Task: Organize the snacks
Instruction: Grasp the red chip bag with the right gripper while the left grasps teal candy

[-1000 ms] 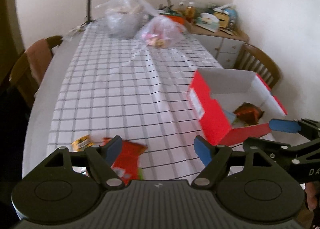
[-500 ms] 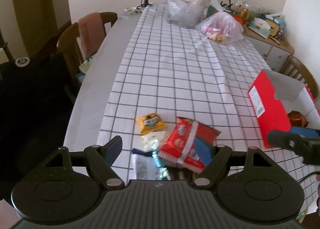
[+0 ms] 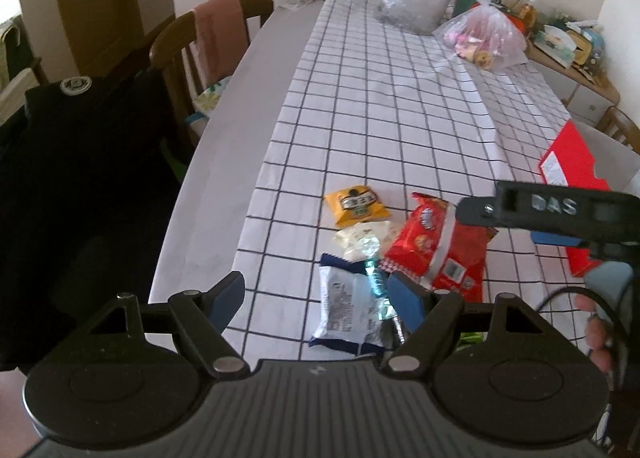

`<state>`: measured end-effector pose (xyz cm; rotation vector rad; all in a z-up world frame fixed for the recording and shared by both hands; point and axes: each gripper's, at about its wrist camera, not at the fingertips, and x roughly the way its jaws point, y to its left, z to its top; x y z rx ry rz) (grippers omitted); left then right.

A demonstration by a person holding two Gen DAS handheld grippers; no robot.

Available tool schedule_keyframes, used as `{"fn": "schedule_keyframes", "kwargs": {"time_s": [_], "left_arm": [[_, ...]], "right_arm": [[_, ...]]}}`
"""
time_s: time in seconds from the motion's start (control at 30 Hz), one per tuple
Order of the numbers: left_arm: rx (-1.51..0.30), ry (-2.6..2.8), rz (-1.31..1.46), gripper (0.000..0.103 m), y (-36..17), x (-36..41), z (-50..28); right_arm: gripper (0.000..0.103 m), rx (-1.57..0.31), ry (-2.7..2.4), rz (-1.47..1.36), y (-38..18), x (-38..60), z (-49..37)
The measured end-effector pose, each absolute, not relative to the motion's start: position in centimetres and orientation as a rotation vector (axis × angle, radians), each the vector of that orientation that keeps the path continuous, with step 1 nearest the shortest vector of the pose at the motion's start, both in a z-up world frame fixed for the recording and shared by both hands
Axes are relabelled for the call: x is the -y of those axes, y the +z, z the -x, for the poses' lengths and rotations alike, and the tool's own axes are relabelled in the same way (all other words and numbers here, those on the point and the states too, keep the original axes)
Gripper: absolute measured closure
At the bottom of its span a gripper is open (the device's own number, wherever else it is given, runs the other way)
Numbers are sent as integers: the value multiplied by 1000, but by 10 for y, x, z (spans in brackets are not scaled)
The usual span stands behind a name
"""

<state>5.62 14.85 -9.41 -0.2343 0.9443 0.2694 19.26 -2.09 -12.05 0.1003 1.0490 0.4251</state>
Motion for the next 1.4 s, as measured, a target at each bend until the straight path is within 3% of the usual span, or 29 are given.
{"fn": "schedule_keyframes", "kwargs": {"time_s": [0.43,0.7,1.0,1.3,1.4], "left_arm": [[-961,290,243,24,-100,-157,-60],[-991,247,231,24,-111,-147,-70],[-1026,175,236,26,-124,-133,-84],[-1094,177,289,54,-148,-132,-109],[-1103,185,279,57,-152,-131,-112]], "right_arm": [[3,-1161,320,-158,-155,-1,-211],[26,-1181,341,-159,-156,-1,-212],[30,-1170,347,-135,-154,13,-212],[30,-1133,333,-156,-148,39,-214],[30,-1127,329,-160,-147,45,-215]]}}
